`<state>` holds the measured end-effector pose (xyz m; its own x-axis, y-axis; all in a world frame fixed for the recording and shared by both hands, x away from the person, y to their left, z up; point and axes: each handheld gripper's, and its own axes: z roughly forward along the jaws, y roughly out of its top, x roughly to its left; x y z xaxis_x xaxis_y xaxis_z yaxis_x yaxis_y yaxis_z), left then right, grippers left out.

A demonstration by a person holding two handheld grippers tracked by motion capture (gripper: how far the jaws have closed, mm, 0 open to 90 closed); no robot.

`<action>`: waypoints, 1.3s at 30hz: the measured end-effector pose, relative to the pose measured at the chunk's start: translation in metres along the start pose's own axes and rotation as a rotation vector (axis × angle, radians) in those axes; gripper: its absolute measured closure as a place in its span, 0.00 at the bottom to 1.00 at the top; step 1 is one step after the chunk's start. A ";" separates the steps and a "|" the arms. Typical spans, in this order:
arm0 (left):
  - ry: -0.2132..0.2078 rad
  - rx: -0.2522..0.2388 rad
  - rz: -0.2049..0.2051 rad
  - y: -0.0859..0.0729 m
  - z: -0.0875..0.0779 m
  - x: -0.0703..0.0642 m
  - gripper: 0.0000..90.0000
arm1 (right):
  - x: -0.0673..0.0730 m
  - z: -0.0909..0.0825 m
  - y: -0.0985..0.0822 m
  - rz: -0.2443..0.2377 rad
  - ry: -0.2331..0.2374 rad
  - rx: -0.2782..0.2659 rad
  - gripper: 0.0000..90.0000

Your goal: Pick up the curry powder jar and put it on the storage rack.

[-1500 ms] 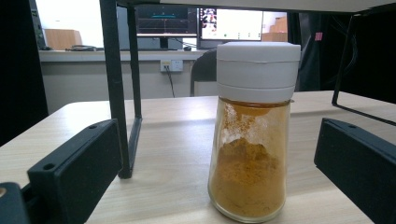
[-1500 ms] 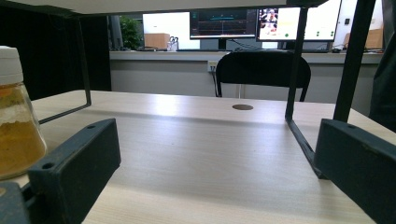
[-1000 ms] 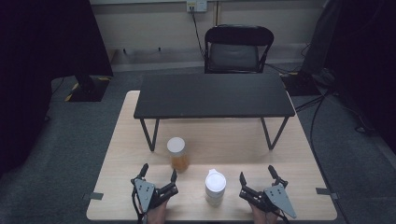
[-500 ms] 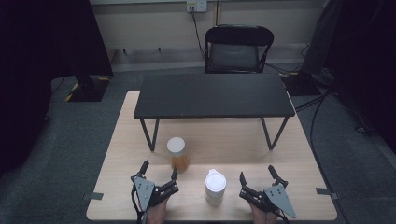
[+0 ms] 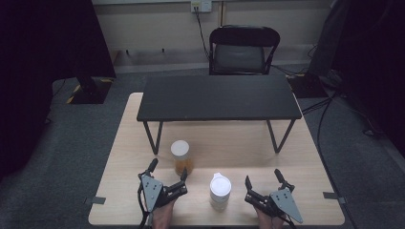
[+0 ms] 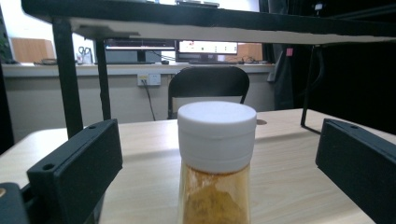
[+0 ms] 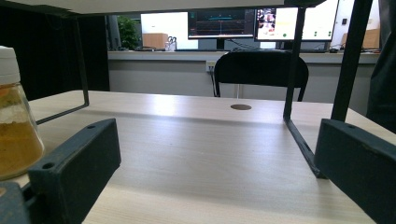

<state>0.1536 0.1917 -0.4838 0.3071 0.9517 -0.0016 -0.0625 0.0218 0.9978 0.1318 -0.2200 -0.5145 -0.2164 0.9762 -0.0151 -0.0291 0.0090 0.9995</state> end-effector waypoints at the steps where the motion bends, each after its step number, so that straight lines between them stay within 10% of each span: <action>1: -0.010 -0.005 0.002 0.002 0.001 0.000 0.00 | 0.000 0.000 0.000 0.000 0.000 0.000 0.00; 39: -0.020 0.071 0.018 0.002 0.053 -0.001 0.10 | 0.001 0.000 0.000 0.000 -0.004 0.000 0.00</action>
<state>0.2037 0.1748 -0.4784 0.3257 0.9453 0.0174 -0.0011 -0.0181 0.9998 0.1313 -0.2194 -0.5145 -0.2127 0.9770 -0.0151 -0.0289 0.0091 0.9995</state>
